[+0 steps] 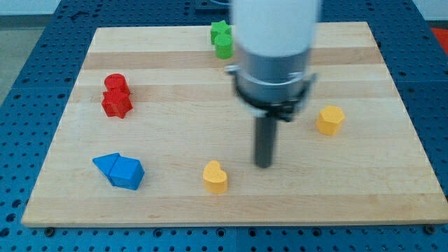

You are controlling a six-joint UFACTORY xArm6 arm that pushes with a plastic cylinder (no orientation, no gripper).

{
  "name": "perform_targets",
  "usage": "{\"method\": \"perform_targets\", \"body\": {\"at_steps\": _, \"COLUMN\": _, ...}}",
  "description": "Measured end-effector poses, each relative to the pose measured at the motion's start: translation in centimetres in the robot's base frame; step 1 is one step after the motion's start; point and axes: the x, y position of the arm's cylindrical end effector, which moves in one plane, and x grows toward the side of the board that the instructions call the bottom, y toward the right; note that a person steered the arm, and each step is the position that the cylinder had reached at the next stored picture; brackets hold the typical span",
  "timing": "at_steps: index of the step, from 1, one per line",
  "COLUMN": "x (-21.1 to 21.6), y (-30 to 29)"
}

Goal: Push the yellow hexagon towards the yellow heart

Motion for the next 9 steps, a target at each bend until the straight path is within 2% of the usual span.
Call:
{"method": "perform_targets", "body": {"at_steps": 1, "x": -1.2, "y": 10.8}}
{"method": "perform_targets", "body": {"at_steps": 2, "x": -5.5, "y": 12.2}}
{"method": "perform_targets", "body": {"at_steps": 3, "x": -7.5, "y": 12.2}}
{"method": "perform_targets", "body": {"at_steps": 5, "x": -2.6, "y": 6.1}}
{"method": "perform_targets", "body": {"at_steps": 6, "x": -3.9, "y": 6.2}}
{"method": "perform_targets", "body": {"at_steps": 7, "x": -4.0, "y": 11.7}}
{"method": "perform_targets", "body": {"at_steps": 8, "x": -5.4, "y": 12.7}}
{"method": "perform_targets", "body": {"at_steps": 9, "x": -6.6, "y": 8.8}}
